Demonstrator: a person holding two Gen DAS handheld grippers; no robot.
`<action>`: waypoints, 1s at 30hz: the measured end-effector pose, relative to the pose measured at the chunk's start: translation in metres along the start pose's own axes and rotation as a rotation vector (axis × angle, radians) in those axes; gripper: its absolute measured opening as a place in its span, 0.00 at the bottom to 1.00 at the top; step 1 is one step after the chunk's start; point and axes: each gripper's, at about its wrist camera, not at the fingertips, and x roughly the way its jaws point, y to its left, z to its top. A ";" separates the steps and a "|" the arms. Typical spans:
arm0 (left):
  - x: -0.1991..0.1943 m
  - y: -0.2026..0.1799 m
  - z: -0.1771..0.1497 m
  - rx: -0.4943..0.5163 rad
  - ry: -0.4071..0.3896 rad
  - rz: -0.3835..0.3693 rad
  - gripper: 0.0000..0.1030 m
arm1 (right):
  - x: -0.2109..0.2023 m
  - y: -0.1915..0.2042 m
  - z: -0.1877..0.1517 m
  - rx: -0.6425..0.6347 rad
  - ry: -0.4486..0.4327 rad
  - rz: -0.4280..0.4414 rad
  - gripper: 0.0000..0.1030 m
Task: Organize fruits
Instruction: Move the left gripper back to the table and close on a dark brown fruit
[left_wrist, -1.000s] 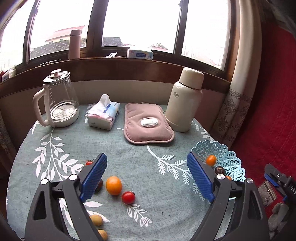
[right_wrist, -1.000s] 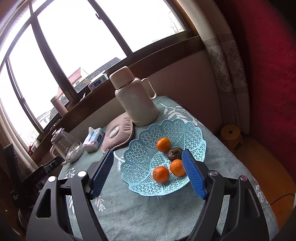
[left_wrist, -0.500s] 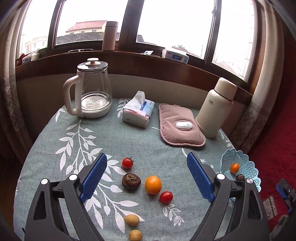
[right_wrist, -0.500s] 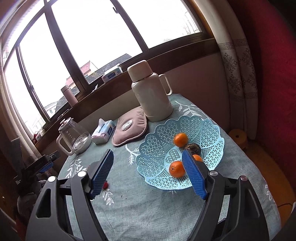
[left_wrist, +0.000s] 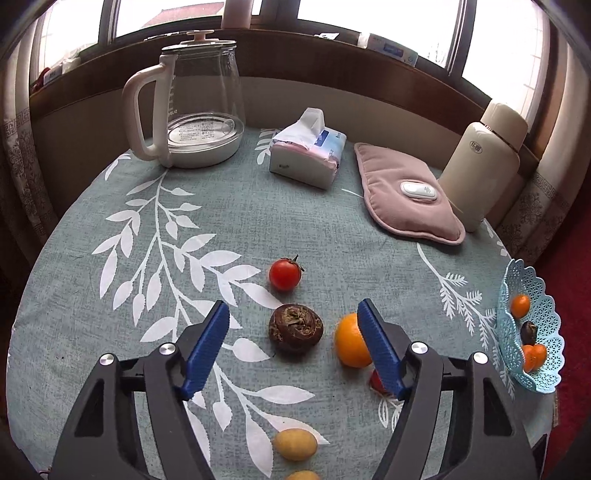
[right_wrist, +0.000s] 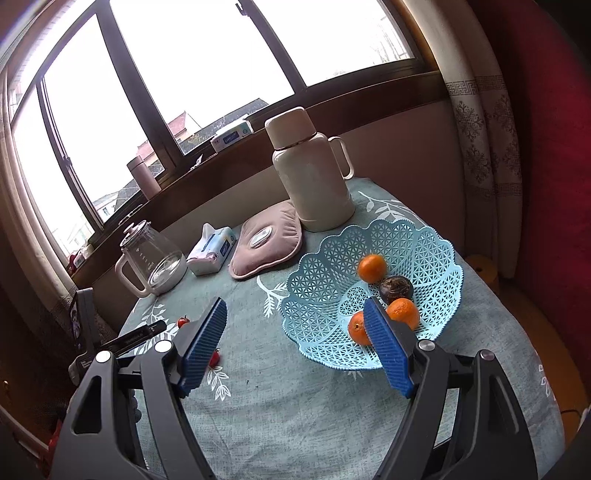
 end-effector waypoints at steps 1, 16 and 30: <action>0.006 0.001 -0.001 -0.004 0.018 -0.006 0.65 | 0.001 0.000 0.000 0.000 0.002 -0.001 0.76; 0.056 0.010 -0.001 -0.089 0.134 -0.038 0.49 | 0.014 -0.004 -0.004 0.001 0.030 -0.012 0.76; 0.026 0.015 -0.006 -0.088 0.056 -0.076 0.41 | 0.028 0.011 -0.017 -0.054 0.067 -0.005 0.76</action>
